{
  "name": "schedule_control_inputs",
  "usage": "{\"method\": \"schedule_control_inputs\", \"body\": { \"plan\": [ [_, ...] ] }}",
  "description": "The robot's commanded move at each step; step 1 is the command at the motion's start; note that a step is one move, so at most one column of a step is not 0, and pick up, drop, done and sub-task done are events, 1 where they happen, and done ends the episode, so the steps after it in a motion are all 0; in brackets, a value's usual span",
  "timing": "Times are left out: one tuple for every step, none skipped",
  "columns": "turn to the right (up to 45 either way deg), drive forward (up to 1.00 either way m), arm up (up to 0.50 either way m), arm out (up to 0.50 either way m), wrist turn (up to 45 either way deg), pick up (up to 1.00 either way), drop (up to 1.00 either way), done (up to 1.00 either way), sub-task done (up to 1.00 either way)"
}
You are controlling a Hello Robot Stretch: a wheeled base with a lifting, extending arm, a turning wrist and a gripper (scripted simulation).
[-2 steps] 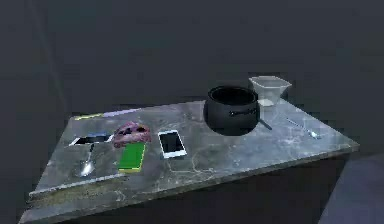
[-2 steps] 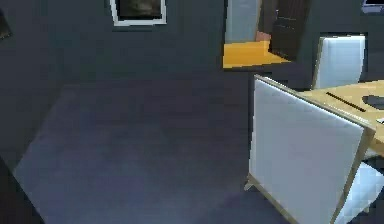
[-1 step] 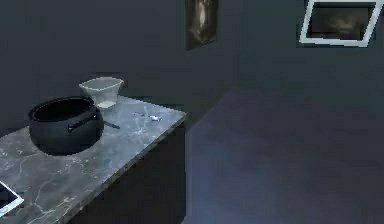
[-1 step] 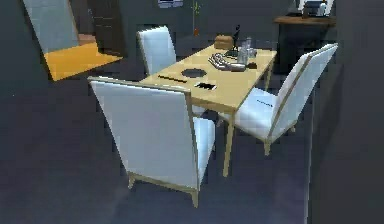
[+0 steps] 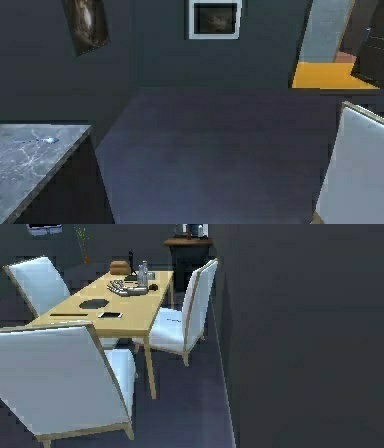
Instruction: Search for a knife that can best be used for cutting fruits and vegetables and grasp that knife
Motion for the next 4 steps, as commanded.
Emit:
{"method": "schedule_control_inputs", "body": {
  "plan": [
    [0.0,0.30,0.00,0.00,0.0,0.00,0.00,0.00,0.00],
    [-45.0,0.00,0.00,0.00,0.0,0.00,0.00,0.00,0.00],
    [-45.0,0.00,0.00,0.00,0.0,0.00,0.00,0.00,0.00],
    [-45.0,0.00,0.00,0.00,0.0,0.00,0.00,0.00,0.00]
  ]
}}
